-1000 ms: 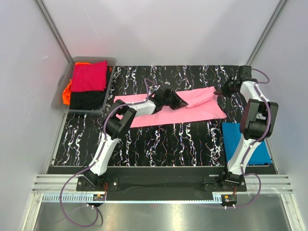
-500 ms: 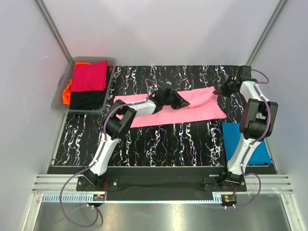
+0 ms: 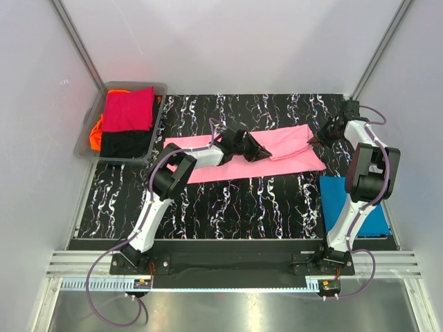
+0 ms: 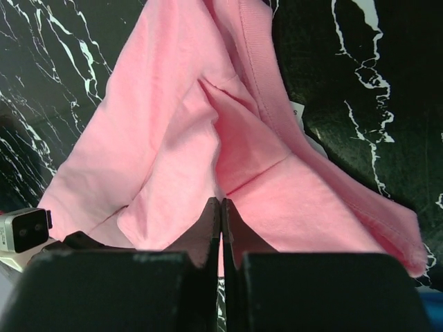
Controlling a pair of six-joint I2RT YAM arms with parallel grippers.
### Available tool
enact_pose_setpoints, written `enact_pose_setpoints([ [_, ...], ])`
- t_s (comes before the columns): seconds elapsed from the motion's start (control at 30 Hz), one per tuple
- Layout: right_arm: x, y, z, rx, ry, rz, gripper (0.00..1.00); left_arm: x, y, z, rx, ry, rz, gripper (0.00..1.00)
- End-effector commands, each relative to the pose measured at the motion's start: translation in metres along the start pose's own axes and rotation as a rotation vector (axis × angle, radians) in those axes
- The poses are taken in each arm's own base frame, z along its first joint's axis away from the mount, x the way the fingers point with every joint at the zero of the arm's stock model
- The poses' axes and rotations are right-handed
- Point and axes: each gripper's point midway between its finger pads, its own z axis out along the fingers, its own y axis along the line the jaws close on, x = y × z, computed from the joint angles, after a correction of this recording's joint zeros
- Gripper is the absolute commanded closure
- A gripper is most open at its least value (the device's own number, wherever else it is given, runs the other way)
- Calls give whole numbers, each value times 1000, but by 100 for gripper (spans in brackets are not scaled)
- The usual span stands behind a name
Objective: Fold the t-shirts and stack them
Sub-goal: Fold the tshirt
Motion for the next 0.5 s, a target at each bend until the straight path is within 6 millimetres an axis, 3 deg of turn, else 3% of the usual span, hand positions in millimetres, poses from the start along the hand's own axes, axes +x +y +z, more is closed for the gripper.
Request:
enact_pose_setpoints([
  [0.0,-13,3,-23,15,-71,-55,100,7,-26,-13,60,33,22,92],
  [0.47,-6,-16,-17,70,-50,-50,100,27,-14,-4,32,91,6,88],
])
